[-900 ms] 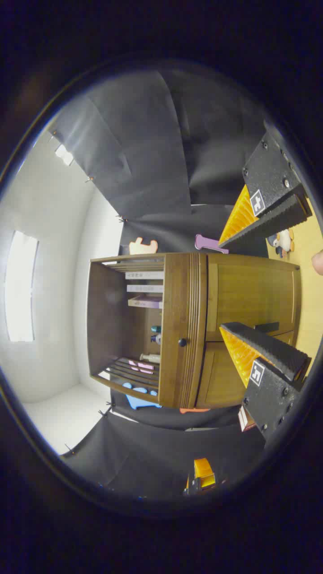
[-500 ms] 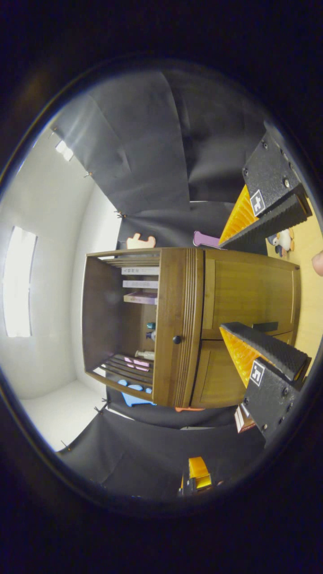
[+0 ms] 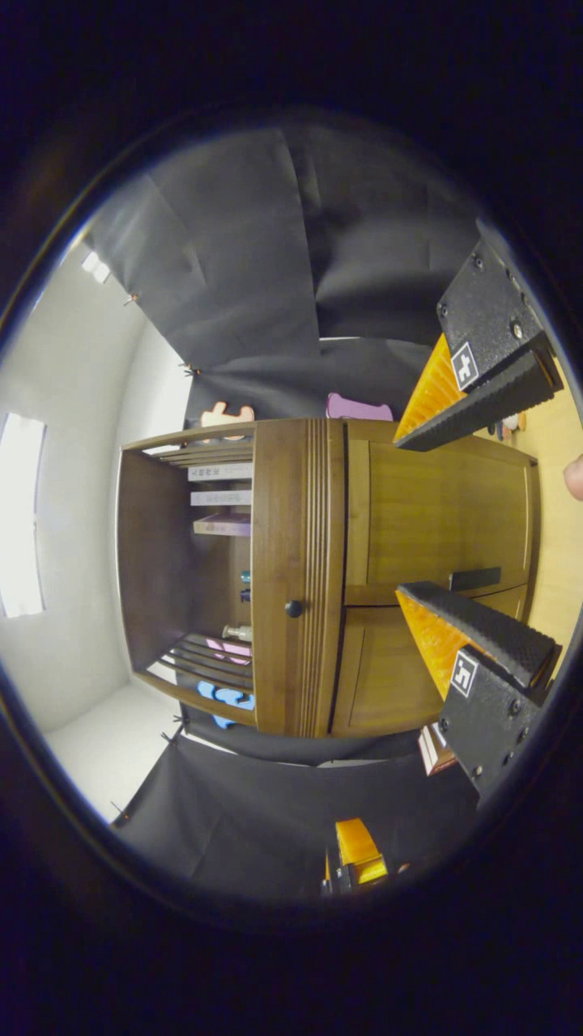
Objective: Open the right door of the double-door shoe cabinet with the right hand, and open the left door with the left hand.
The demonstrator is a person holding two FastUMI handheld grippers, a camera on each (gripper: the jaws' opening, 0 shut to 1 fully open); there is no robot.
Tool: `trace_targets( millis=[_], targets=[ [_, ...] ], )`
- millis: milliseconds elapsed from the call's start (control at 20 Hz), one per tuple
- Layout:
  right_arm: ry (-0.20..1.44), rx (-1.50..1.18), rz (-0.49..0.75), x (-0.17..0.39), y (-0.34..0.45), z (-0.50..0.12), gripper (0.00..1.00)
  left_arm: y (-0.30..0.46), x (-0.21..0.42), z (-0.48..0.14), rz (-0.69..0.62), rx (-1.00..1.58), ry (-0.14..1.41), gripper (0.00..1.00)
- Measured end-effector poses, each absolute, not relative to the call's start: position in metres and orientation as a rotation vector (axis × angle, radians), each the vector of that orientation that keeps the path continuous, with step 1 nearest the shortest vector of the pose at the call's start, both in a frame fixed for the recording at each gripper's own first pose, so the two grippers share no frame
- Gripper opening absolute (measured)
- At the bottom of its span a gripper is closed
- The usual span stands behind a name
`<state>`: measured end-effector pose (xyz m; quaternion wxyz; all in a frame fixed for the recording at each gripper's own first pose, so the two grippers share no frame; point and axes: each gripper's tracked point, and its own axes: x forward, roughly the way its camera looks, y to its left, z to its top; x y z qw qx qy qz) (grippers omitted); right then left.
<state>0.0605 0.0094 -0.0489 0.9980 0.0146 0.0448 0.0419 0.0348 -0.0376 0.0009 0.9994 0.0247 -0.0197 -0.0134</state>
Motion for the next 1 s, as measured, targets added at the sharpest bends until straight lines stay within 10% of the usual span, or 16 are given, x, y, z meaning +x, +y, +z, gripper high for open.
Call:
trace_targets(
  millis=[1000],
  targets=[
    [0.130, 0.068, 0.108, 0.115, 0.012, -0.064, 1.00, -0.086, 0.078, 0.014, -0.093, -0.008, -0.093, 0.95]
  ],
)
